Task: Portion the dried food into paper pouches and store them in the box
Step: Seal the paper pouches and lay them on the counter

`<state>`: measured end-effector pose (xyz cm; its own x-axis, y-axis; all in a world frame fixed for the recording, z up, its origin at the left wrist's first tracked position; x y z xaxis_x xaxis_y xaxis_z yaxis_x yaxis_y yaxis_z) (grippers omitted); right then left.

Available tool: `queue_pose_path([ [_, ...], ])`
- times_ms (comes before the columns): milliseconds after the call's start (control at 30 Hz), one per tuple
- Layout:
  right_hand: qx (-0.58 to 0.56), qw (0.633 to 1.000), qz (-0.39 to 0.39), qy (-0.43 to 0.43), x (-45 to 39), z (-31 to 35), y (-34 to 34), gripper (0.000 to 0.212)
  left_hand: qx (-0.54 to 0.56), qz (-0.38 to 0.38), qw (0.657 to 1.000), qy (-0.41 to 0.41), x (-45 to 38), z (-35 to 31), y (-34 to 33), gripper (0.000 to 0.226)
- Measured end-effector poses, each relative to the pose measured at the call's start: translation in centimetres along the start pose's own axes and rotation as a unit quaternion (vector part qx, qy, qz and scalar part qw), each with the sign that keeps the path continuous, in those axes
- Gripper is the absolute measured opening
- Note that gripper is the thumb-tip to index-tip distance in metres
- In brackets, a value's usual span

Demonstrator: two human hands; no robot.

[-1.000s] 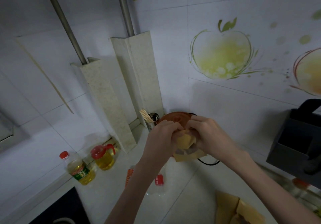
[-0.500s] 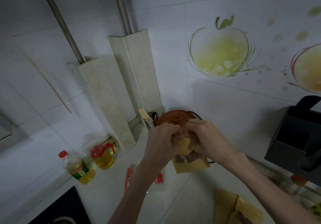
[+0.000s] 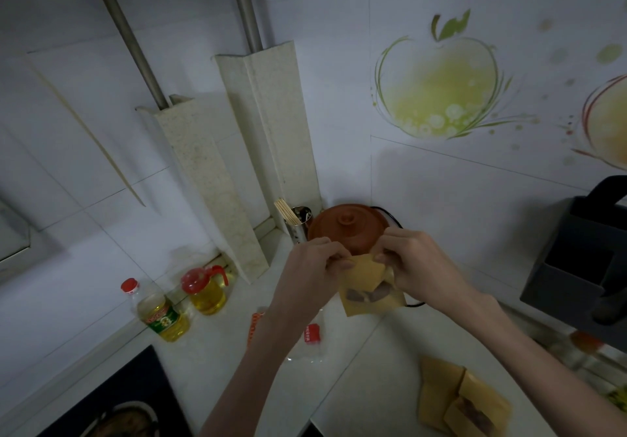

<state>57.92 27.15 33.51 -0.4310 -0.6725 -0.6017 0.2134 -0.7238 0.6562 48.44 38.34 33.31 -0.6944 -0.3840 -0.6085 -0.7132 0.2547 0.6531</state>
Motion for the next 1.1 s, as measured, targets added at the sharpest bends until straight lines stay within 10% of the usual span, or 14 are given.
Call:
queue_pose_path([
  [533,-0.068,0.985,-0.033,-0.153,1.7,-2.2,-1.3,0.013,0.096,0.013,0.989,0.112,2.6,2.9,-1.4,0.018],
  [867,-0.235,0.869,0.183,-0.394,15.1,-6.0,-12.2,0.028,0.082,0.045,0.945,0.313,12.5,9.1,-8.2,0.013],
  [1100,-0.305,0.777,0.187,-0.518,21.0,-7.0,-14.4,0.036,0.180,0.065,0.869,0.456,18.1,11.2,-11.8,0.010],
])
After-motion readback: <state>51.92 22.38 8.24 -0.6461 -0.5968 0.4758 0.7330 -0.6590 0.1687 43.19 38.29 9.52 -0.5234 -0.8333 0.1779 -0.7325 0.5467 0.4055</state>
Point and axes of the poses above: each hand's wrist, its own x-axis away from the middle knuckle, its own y-axis out of the back of the hand, z = x × y, the point moved 7 cm from there along -x, towards the middle knuckle, and after that the axes turned 12 degrees about -z, right-handed, at the moved point
